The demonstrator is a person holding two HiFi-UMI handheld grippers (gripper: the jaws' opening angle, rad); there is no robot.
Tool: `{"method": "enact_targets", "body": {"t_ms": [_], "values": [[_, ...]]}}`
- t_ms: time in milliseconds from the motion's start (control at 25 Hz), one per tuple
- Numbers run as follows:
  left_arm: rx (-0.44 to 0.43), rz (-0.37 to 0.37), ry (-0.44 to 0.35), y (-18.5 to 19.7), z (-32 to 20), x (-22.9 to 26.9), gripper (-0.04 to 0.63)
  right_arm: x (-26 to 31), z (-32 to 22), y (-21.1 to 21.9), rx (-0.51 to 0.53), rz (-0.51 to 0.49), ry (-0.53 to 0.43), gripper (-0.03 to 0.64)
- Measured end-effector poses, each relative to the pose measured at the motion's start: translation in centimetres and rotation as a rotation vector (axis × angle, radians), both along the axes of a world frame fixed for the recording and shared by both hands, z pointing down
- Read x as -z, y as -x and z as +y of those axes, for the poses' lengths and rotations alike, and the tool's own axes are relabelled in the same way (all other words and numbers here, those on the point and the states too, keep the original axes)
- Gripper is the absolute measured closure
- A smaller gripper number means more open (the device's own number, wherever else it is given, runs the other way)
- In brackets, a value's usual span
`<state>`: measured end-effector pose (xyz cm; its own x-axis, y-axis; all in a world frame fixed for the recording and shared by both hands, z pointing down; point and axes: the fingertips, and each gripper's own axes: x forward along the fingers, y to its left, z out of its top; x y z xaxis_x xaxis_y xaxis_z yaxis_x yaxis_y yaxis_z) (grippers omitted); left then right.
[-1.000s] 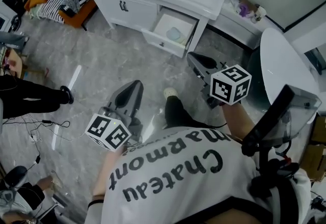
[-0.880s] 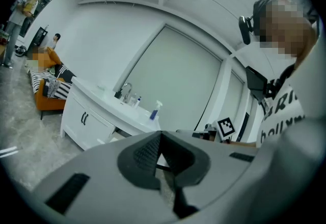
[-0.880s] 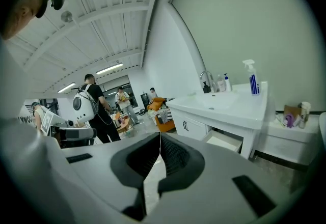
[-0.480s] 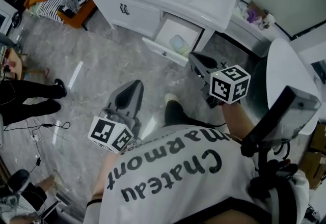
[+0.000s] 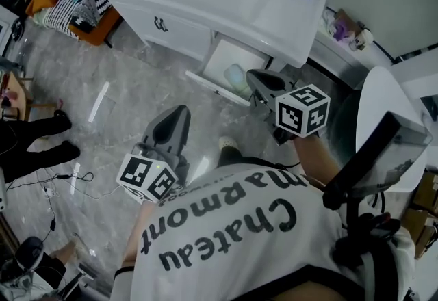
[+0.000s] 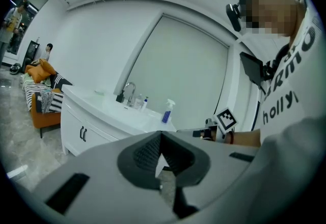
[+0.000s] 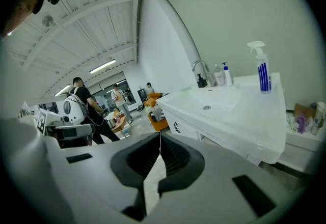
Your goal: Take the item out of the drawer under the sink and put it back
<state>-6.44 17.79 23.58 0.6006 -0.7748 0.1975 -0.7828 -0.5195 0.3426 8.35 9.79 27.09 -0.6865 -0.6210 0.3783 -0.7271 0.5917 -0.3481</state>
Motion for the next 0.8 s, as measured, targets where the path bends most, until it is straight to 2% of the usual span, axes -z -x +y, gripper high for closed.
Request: {"method": "enact_targets", "body": {"t_ms": [440,800], "values": [[0.009,0.017,0.029,-1.6,-6.8,-1.3,0.598,-1.1,-6.7,-0.9,0.034,0.019,0.023,0.604],[0.0,0.009,0.014,-2.8,-10.2,-1.9,0.598,-1.5,-9.2,-0.8,0.082,-0.016,0.01,0.604]]}}
